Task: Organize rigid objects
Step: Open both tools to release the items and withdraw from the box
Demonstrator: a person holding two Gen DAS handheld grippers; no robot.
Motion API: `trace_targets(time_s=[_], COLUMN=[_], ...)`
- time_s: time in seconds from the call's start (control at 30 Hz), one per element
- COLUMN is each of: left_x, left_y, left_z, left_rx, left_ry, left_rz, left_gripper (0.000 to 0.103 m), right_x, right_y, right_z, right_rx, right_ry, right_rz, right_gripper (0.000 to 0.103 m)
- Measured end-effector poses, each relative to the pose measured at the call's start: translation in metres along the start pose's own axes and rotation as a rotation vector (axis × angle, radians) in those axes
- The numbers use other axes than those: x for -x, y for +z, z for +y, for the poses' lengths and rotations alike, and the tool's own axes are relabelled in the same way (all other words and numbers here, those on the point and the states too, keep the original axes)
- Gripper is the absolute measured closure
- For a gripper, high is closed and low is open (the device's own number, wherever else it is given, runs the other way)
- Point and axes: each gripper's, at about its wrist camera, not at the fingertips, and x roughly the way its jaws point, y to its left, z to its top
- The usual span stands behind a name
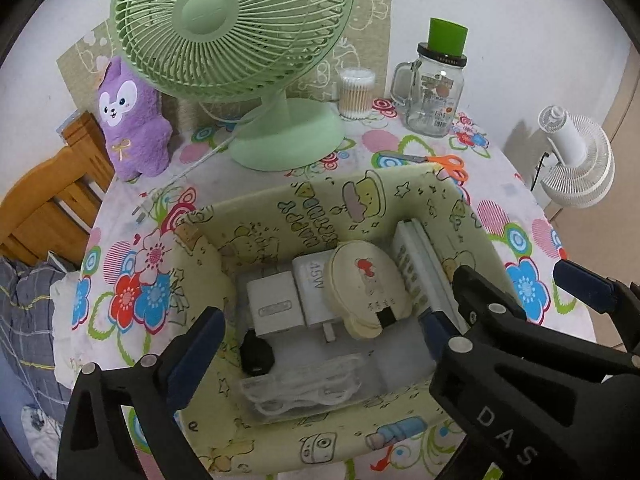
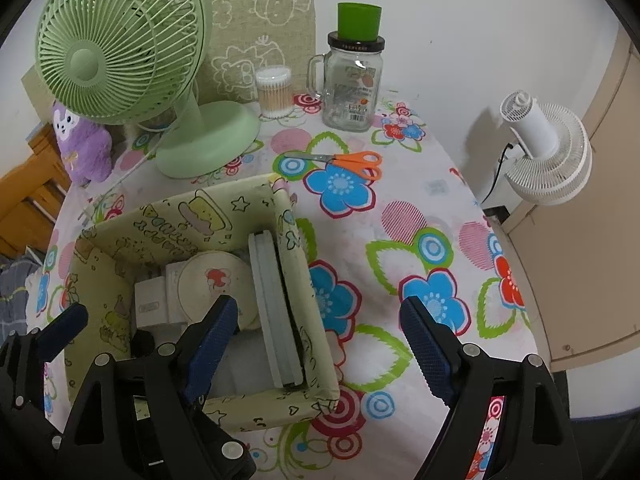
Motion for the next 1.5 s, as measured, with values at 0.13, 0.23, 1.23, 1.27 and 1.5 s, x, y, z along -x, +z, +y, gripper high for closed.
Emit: trace_targets(time_s=[0.13,0.23,1.23,1.27,1.5], left_x=[0.005,0.009,0.091,0.093,0.11], left_y=[-0.003,-0.004,-0.038,-0.04,-0.054], left_z=[0.002,0.003,0.016,0.016,0.02], left_rx=[-0.003,-0.001,0.035,0.035,0.043], left_ry=[0.004,0.002,0.025,0.025,0.025], left_rz=[-0.002,-0.004,-0.109,-0.111,-0.125], left_gripper=[0.002,0.002,0.002,0.002,0.002], right_x=[0.003,0.008,0.093,0.095,0.111], right_y=[-0.003,-0.005,-0.036,-0.037,-0.049], right_z=[0.002,0.003,0.015,0.015,0.017], right_rx=[-0.002,-0.003,0.023,0.024,0.032], right_ry=[0.007,0.006,0.031,0.032,0.04], right_rz=[0.0,-0.006,-0.118,-0.12,-0.137], right_gripper=[0.017,0.017,0.017,0.017,0.017])
